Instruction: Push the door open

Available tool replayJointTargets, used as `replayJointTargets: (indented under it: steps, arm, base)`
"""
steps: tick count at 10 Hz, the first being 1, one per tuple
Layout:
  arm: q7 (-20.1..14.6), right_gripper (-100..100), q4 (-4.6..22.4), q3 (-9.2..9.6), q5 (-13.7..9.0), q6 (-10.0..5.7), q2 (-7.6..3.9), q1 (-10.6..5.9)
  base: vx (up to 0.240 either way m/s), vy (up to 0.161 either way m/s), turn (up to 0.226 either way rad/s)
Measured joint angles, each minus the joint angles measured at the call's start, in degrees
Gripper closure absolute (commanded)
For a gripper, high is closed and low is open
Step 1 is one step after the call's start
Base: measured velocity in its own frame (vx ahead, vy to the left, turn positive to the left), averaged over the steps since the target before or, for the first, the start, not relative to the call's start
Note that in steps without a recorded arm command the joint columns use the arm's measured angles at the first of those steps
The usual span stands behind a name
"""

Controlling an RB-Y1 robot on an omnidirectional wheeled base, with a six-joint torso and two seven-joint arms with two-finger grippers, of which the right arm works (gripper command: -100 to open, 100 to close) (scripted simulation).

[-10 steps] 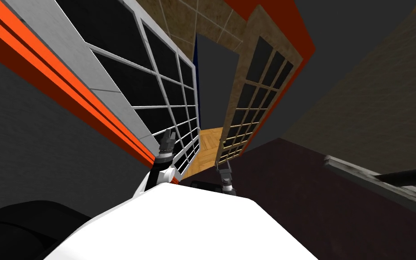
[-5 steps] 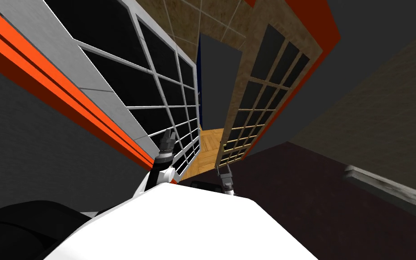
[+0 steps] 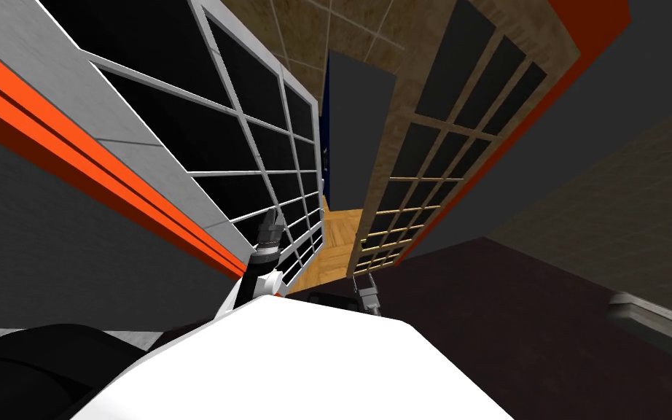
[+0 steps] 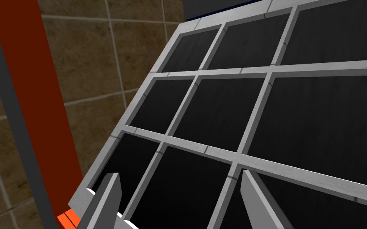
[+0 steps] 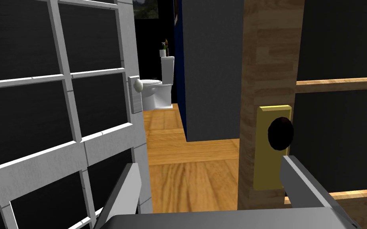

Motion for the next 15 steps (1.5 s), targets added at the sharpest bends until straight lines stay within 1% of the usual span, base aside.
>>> replayJointTargets:
  steps: [1, 2, 3, 5, 6, 7, 8, 9, 10, 11, 15]
  arm:
    - [-1.21, -100, 1.15, 1.29, -1.17, -0.71, -0.89, -0.34]
    - [-2.06, -100, 2.03, 2.53, -2.31, -1.24, -1.45, -0.65]
    - [-2.73, -100, 2.31, 3.56, -3.45, -1.54, -2.43, -0.9]
    - [-4.49, -100, 4.6, 5.8, -5.22, -2.78, -3.29, -1.47]
    - [-5.35, -100, 5.37, 6.93, -6.11, -3.47, -4.04, -1.58]
    - [-6.18, -100, 6.45, 7.82, -6.92, -3.95, -4.31, -1.98]
    - [-6.92, -100, 7.15, 8.72, -7.87, -4.28, -4.89, -2.38]
    - [-7.49, -100, 7.87, 9.58, -8.66, -4.61, -5.2, -2.66]
    - [-7.61, -100, 7.96, 9.66, -8.75, -4.69, -5.24, -2.71]
    - [-7.62, -100, 8.06, 9.37, -8.78, -4.43, -5.06, -2.81]
    - [-7.36, -100, 8.27, 7.81, -9.11, -2.58, -3.93, -3.56]
  base:
    - [0.128, -0.128, 0.114]
    - [0.124, -0.109, 0.13]
    - [0.124, -0.11, 0.111]
    - [0.132, -0.113, 0.101]
    - [0.126, -0.109, 0.099]
    - [0.095, -0.098, 0.096]
    - [0.107, -0.111, 0.098]
    - [0.051, -0.056, 0.026]
    - [0.115, -0.001, 0.028]
    - [0.183, 0.03, 0.044]
    - [0.17, 0.035, 0.029]
